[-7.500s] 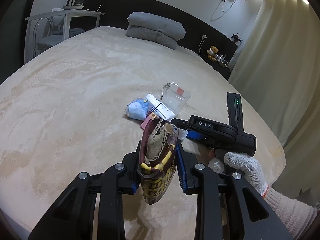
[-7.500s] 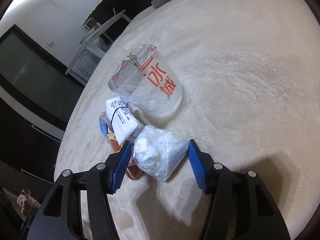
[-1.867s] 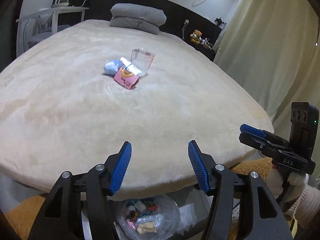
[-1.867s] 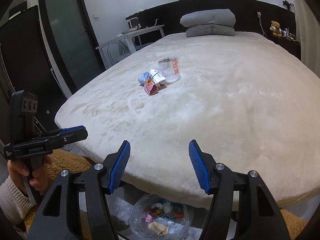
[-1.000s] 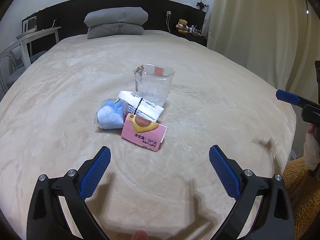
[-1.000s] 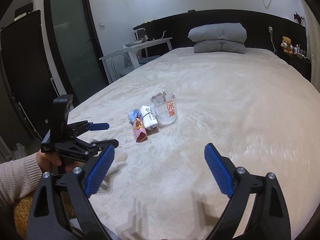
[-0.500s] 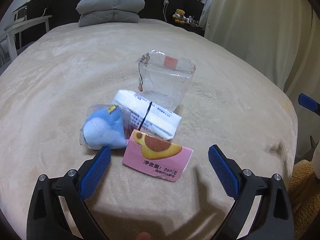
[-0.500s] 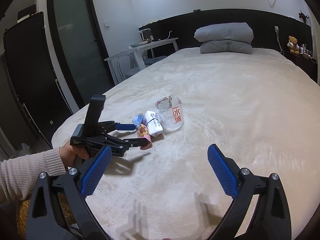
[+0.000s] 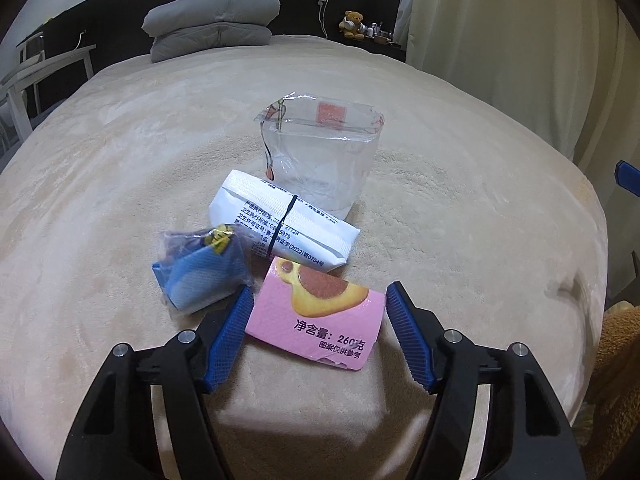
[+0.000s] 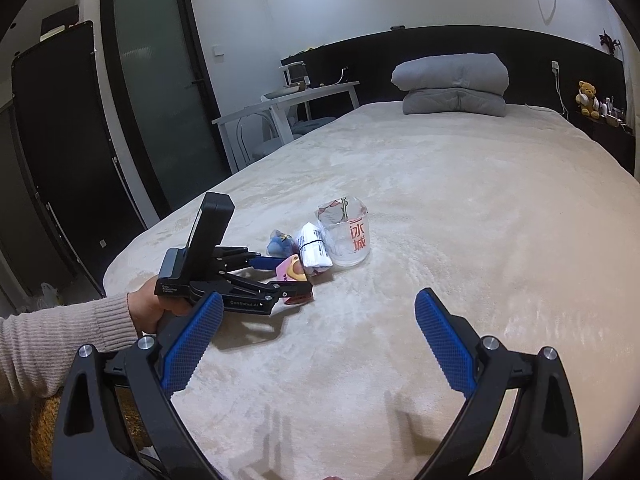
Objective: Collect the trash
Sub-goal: 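Close the left tool on the pink cookie box, then grip the clear plastic cup with the right tool while the left tool holds the pink box, then lower both held items down beside the bed over the clear bin, then open the left tool dropping the pink box while the right tool releases the cup, then raise both open tools back over the bed toward the remaining wrappers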
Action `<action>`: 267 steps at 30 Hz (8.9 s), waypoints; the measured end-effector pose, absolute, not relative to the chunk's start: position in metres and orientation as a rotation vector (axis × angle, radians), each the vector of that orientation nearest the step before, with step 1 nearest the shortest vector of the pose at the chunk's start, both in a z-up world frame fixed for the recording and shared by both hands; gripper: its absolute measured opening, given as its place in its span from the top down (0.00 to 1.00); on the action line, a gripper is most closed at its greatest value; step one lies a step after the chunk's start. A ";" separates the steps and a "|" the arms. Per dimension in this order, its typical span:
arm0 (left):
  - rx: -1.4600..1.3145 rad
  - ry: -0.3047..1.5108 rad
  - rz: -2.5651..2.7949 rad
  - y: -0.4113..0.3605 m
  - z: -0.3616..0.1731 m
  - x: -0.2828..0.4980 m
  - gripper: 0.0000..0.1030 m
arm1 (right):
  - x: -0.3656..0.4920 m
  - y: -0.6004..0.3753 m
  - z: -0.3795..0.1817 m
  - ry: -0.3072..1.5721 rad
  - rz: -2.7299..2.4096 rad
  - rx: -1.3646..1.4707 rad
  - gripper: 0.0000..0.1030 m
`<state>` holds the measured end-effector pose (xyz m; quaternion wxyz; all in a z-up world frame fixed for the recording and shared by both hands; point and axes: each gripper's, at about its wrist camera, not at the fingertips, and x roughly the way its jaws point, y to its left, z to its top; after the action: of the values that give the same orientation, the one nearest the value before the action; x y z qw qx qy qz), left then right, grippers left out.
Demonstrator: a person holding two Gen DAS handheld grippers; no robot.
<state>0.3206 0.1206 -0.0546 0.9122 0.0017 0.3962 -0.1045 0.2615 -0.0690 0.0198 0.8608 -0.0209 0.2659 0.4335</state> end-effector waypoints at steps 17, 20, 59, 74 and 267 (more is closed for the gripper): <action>0.093 0.794 -0.211 0.109 -0.054 0.312 0.40 | 0.263 -0.064 0.017 0.555 0.904 -0.065 0.07; 0.059 0.781 -0.230 0.111 -0.050 0.304 0.40 | 0.267 -0.061 0.015 0.565 0.879 -0.065 0.07; -0.148 0.582 -0.179 0.201 0.002 0.239 0.40 | 0.429 0.109 -0.054 0.737 0.683 -0.089 0.05; -0.141 0.584 -0.165 0.196 0.001 0.243 0.40 | 0.419 0.094 -0.041 0.724 0.725 -0.049 0.32; -0.336 0.689 -0.010 0.065 -0.016 0.040 0.19 | 0.138 -0.104 -0.041 0.757 0.815 -0.100 0.21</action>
<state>0.0398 0.0650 -0.0159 0.9274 -0.1639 0.3363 -0.0048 0.1380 -0.1041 -0.0415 0.8482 -0.0474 0.3590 0.3865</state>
